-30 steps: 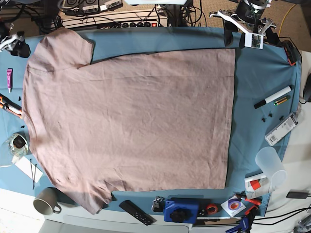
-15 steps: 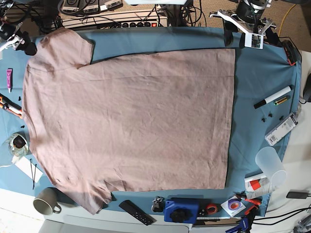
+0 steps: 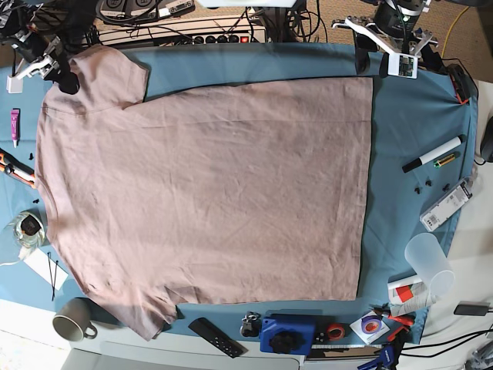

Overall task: Fold the T-shirt properly
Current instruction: 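Pull both grasped shoulder corners outward to stretch the shirt flat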

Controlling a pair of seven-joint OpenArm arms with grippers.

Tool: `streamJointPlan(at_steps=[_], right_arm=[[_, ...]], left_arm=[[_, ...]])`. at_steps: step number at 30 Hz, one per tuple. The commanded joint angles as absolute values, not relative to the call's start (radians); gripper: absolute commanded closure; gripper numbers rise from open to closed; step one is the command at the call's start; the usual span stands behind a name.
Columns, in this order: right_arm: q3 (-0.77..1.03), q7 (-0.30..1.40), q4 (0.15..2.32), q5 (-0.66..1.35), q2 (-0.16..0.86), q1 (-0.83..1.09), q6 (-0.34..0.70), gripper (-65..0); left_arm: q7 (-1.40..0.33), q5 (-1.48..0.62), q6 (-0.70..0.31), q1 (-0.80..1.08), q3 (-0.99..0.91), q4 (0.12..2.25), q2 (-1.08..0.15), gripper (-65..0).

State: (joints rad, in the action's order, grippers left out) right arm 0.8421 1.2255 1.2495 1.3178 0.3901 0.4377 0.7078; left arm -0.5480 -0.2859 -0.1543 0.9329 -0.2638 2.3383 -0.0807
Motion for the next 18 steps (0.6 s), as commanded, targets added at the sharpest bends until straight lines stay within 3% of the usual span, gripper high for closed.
streamJointPlan(at_steps=[1,8,13,18], right_arm=[[0.839,1.275,1.250,1.256,0.392,0.449,0.698,-30.5],[0.839,1.276,1.250,1.256,0.393,0.449,0.698,-30.5],[0.839,1.283,1.250,1.256,0.394,0.449,0.698,-30.5],[0.839,1.289,1.250,1.256,0.394,0.449,0.698,-30.5]], left_arm=[[-0.518,-0.292,-0.157,0.944,-0.266,2.356,-0.083,-26.5],[-0.514,-0.293,-0.146,0.872,-0.266,2.356,-0.083,-26.5],[-0.572,-0.323,-0.041,0.789,-0.266,2.356,-0.083,-26.5],[-0.595,-0.372,-0.070,0.728,-0.266,2.249,-0.083,-26.5]])
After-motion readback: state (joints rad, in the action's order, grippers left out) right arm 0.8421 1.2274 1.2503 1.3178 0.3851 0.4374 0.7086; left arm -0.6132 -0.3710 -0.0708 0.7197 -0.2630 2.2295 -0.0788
